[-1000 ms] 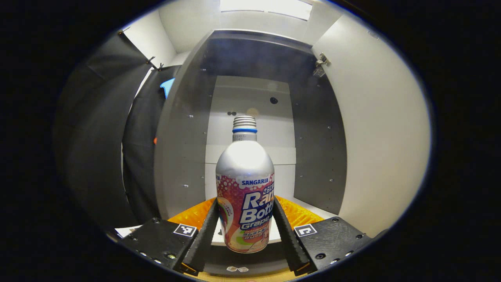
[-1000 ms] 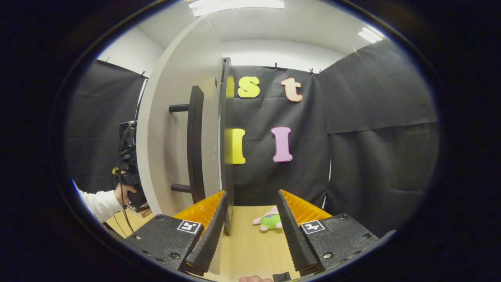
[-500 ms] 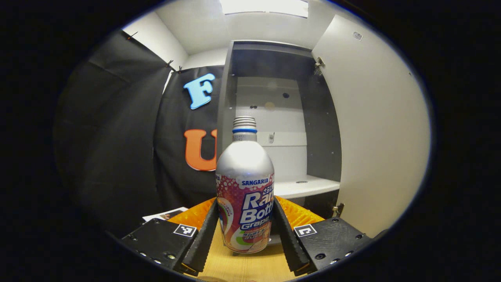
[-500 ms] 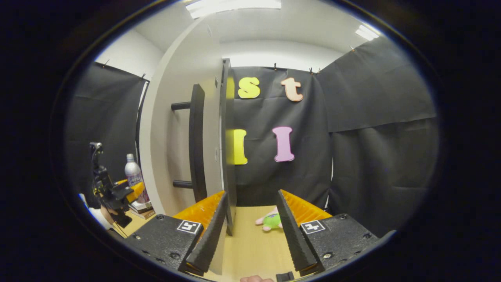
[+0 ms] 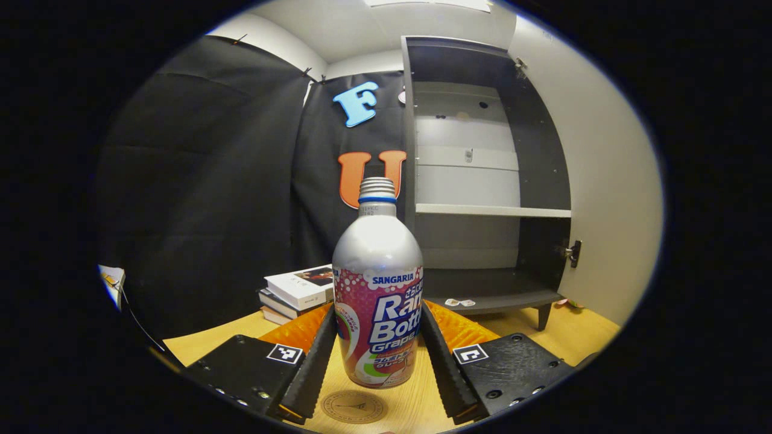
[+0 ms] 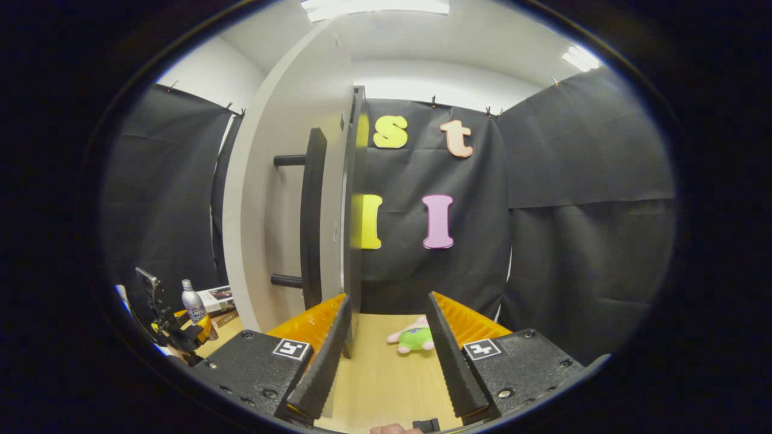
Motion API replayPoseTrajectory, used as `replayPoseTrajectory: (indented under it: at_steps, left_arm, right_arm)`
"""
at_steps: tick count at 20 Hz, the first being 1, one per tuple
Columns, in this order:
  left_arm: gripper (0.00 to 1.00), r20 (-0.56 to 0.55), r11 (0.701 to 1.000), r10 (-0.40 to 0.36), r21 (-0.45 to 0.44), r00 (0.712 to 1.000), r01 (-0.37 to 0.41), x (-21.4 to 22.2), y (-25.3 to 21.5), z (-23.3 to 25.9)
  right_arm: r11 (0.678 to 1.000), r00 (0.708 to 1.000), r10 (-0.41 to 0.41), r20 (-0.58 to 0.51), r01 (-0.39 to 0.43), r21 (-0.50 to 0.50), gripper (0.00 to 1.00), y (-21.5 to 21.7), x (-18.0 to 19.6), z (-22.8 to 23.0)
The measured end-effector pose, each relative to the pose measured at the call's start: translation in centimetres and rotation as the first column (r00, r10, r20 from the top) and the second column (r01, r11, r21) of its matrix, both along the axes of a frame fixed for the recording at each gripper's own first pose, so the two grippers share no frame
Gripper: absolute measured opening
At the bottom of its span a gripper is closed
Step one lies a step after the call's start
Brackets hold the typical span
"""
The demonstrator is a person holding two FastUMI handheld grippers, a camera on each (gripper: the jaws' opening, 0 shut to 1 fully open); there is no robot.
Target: Open the cabinet door with the right hand, grasp the bottle in the cabinet with the left hand and place it on the coaster, then close the cabinet door with the right hand.
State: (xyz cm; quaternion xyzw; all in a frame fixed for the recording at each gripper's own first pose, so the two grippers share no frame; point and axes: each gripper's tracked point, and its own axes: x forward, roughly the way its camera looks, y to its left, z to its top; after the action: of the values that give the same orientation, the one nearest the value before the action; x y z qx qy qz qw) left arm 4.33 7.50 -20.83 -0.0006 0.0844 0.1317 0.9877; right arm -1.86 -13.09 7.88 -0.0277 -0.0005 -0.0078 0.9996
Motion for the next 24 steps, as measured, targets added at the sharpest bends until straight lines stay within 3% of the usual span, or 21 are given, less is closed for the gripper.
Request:
replayPoseTrajectory:
  at_steps: [5, 10, 16, 24]
  left_arm:
    - [0.75, -0.063, 0.998, 0.045, 0.042, 0.997, -0.042, -1.5, 0.3, -5.0]
    - [0.76, -0.058, 0.996, 0.019, 0.086, 0.998, -0.014, -1.4, -0.5, -7.0]
    - [0.75, -0.08, 0.994, 0.091, 0.066, 0.993, -0.086, -1.8, 1.2, -9.3]
    - [0.75, -0.087, 0.992, 0.121, 0.045, 0.989, -0.118, -3.0, 1.9, -10.6]
  right_arm:
    - [1.0, 1.0, -0.001, -0.011, 0.001, 0.017, 0.78, 0.0, -0.1, -0.4]
    - [1.0, 0.999, -0.025, -0.02, 0.026, 0.018, 0.78, -0.2, 0.0, -0.4]
    - [1.0, 0.998, -0.03, -0.053, 0.03, 0.002, 0.78, -0.3, 0.0, -0.9]
    - [0.998, 0.998, 0.012, -0.067, -0.015, -0.054, 0.78, 1.3, 0.3, -1.0]
